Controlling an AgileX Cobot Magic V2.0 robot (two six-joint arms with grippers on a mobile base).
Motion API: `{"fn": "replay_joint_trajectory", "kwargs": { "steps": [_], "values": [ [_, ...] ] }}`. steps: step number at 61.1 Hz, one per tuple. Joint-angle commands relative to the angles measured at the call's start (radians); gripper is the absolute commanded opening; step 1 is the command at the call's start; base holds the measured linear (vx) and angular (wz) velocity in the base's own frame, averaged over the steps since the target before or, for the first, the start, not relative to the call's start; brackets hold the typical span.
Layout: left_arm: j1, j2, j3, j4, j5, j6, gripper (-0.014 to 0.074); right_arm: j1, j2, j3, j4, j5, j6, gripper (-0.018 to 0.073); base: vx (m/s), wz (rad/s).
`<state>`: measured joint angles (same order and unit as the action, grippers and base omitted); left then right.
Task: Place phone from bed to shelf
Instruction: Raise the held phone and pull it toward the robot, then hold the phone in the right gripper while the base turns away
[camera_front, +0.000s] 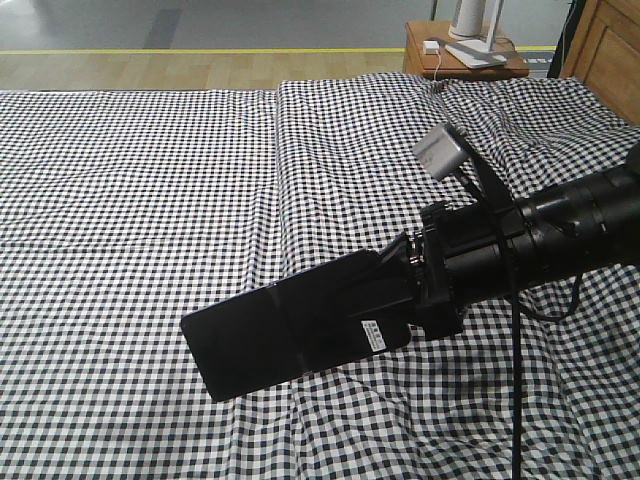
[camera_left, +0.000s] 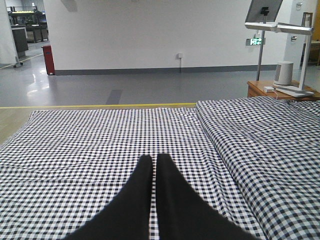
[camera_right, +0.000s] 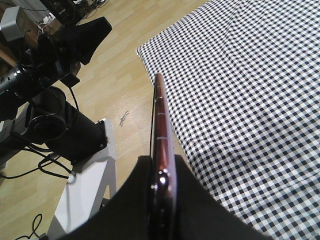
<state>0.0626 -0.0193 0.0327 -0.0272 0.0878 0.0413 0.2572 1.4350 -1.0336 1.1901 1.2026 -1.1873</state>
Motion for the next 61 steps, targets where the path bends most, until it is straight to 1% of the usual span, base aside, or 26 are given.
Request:
{"fn": "replay_joint_trajectory", "kwargs": {
  "steps": [1, 61],
  "values": [
    [-0.006, -0.007, -0.025, -0.010, -0.072, -0.009, 0.0001, -0.001, -0.033, -0.025, 0.078, 0.085, -0.002, -0.0002, 0.00, 0.00],
    [-0.006, -0.007, -0.025, -0.010, -0.072, -0.009, 0.0001, -0.003, -0.033, -0.025, 0.078, 0.085, -0.002, -0.0002, 0.00, 0.01]
  ]
}}
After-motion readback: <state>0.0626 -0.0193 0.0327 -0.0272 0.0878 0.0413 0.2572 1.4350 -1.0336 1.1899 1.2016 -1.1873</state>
